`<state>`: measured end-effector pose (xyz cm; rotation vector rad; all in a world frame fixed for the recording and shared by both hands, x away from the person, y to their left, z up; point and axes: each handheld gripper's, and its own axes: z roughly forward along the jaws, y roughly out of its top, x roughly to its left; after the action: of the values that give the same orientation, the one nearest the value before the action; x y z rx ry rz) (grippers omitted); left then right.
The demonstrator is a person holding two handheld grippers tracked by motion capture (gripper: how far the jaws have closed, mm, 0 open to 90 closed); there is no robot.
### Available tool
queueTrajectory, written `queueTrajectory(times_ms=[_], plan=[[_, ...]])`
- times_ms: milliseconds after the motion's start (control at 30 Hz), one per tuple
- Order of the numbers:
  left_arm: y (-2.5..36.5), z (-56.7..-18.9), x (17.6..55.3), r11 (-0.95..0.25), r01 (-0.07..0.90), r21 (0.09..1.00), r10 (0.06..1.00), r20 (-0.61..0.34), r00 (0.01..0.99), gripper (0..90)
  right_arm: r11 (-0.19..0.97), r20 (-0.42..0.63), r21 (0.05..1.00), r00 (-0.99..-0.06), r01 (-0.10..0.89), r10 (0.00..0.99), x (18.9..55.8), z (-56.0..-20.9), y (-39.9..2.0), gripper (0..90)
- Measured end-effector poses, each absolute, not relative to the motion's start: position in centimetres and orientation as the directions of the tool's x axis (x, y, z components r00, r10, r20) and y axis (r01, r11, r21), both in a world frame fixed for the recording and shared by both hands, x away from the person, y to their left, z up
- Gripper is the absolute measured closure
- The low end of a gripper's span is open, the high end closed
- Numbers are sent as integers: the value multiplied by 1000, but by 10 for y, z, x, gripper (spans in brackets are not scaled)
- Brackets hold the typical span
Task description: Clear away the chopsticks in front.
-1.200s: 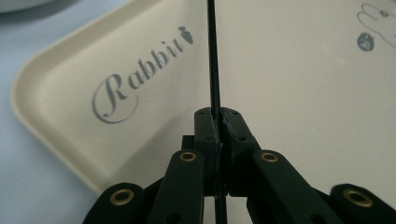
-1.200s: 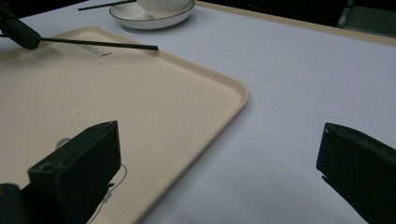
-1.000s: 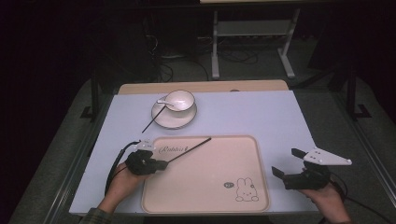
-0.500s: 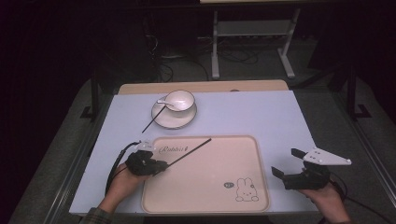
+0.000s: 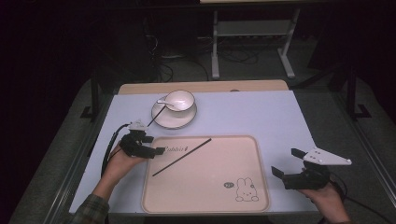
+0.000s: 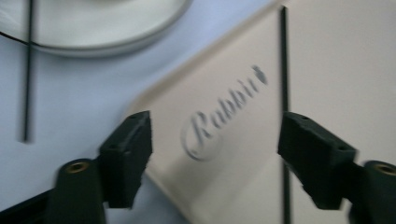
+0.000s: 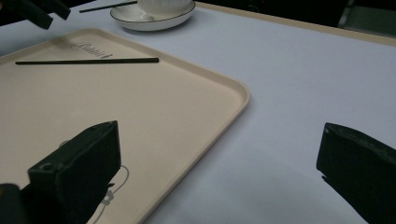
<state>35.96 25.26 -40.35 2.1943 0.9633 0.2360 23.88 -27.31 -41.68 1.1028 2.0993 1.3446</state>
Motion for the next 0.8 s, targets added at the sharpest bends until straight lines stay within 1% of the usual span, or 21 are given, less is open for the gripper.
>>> queueTrajectory(times_ms=[100, 200, 267, 300, 400, 500, 567, 600, 667, 800], plan=[[256, -397, 377, -459, 569, 682, 718, -93, 690, 199, 218, 72, 891, -600, 397, 797, 239, -417, -273, 0], [257, -392, 399, -453, 575, 682, 734, -81, 674, 203, 217, 73, 892, -598, 398, 798, 239, -417, -273, 0], [257, -392, 404, -456, 572, 682, 735, -75, 674, 217, 216, 74, 891, -597, 399, 799, 239, -417, -274, 0], [257, -390, 418, -448, 579, 681, 749, -67, 659, 238, 216, 74, 891, -597, 399, 799, 239, -417, -274, 0], [258, -390, 438, -427, 585, 689, 769, -64, 637, 315, 214, 74, 891, -596, 399, 799, 239, -417, -275, 0], [258, -394, 453, -415, 591, 692, 785, -56, 617, 421, 212, 77, 891, -595, 401, 800, 239, -417, -276, 0], [257, -400, 463, -408, 573, 711, 794, -34, 607, 490, 210, 78, 892, -594, 401, 801, 238, -417, -276, 0], [257, -404, 468, -400, 581, 709, 798, -41, 601, 523, 211, 78, 892, -594, 400, 800, 239, -417, -277, 0], [256, -412, 475, -385, 589, 711, 804, -56, 592, 564, 210, 78, 892, -594, 400, 800, 239, -418, -277, 0], [254, -420, 483, -387, 593, 706, 811, -45, 583, 643, 210, 78, 892, -593, 401, 802, 239, -418, -278, 0]])
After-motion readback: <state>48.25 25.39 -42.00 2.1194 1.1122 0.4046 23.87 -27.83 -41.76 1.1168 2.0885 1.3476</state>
